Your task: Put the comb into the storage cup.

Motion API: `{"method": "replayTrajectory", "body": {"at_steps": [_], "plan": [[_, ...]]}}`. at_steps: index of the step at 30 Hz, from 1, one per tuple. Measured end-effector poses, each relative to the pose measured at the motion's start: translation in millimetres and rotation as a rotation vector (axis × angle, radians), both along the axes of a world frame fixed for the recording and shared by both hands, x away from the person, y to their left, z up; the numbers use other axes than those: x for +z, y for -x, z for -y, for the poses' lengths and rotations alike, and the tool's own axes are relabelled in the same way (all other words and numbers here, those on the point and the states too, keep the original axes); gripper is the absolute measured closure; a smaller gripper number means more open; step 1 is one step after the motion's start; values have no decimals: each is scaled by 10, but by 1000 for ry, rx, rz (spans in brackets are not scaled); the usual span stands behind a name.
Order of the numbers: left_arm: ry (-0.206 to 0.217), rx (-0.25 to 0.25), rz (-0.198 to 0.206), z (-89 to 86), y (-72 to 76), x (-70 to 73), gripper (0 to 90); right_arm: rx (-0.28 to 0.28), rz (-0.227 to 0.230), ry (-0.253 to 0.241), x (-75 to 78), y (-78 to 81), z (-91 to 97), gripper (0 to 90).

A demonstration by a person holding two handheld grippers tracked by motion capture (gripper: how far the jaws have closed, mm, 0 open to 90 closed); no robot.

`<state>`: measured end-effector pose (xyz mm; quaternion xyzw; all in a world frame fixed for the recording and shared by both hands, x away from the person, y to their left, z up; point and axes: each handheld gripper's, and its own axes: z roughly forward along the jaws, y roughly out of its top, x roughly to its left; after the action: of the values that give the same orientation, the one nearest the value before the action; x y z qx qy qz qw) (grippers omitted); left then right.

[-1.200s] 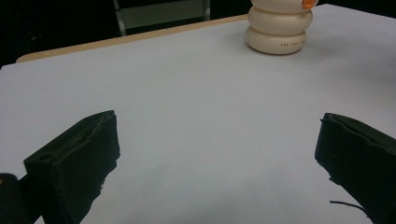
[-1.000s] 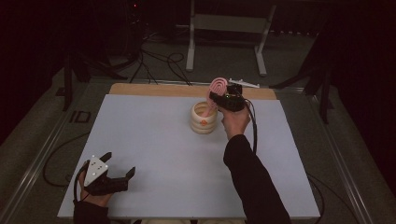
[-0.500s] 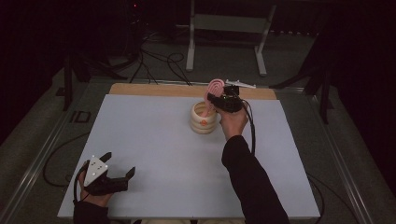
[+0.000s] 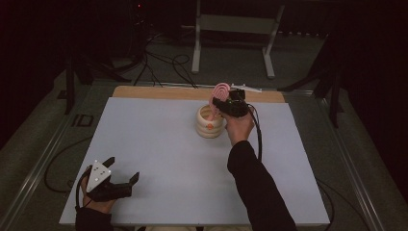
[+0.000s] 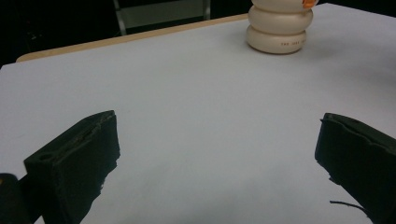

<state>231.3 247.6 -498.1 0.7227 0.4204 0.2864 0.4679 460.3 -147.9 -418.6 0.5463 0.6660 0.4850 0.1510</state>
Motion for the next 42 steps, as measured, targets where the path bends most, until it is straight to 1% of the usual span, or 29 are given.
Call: {"method": "replayTrajectory", "body": {"at_steps": [8, 19, 29, 30, 32, 34, 42], "plan": [[-1, -1, -1, 3, -1, -1, 7, 0, -1, 3, -19, -2, -10, 633], [-1, 1, -3, 3, -1, -2, 8, -7, -7, -22, -40, -6, 36, 631], [0, 1, -3, 3, -1, -2, 8, -12, -14, -28, -48, -13, 61, 629], [-3, 0, -5, 4, -1, -3, 8, -25, -23, -39, -59, -15, 93, 627], [-2, 0, -5, 5, -2, -4, 8, -23, -22, -40, -64, -17, 103, 625], [-2, -1, -6, 8, -2, -5, 8, -34, -23, -47, -79, -15, 135, 621], [-5, -2, -7, 10, -3, -7, 8, -37, -26, -46, -90, -10, 177, 614]]}}
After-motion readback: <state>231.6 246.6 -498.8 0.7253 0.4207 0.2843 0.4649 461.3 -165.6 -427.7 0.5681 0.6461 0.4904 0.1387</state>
